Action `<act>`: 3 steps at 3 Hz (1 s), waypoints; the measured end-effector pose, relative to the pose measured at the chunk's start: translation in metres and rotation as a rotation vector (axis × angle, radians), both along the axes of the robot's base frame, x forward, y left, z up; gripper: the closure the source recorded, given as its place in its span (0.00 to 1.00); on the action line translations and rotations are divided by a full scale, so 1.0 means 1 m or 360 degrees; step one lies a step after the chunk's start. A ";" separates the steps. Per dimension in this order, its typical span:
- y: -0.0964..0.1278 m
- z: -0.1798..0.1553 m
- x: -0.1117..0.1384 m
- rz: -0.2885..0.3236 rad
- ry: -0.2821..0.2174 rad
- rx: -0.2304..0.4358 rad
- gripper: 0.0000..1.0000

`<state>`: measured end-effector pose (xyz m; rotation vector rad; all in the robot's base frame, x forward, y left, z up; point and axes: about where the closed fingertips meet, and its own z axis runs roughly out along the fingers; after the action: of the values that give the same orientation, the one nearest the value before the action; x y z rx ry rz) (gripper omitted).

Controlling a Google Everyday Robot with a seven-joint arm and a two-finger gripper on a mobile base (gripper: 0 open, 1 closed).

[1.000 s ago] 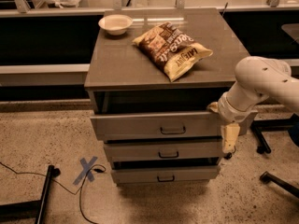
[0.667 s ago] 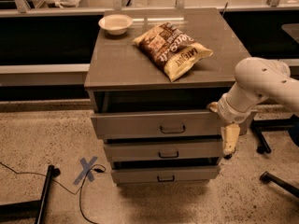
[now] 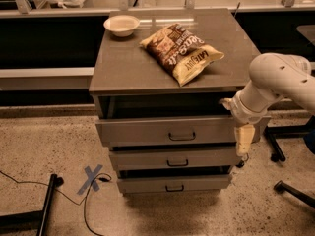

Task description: Open top drawer

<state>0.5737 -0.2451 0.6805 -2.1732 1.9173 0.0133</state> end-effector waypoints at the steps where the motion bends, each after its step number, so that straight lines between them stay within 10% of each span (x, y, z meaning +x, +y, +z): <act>1: -0.003 -0.001 0.005 -0.0007 0.0011 0.0004 0.15; 3: -0.006 -0.015 0.009 -0.0018 0.0084 -0.0022 0.26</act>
Offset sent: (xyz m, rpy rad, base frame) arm 0.0128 -0.0087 -0.0115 -0.0329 0.0575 -0.0157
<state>0.5831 -0.2509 0.6659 -2.1918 1.9635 0.0559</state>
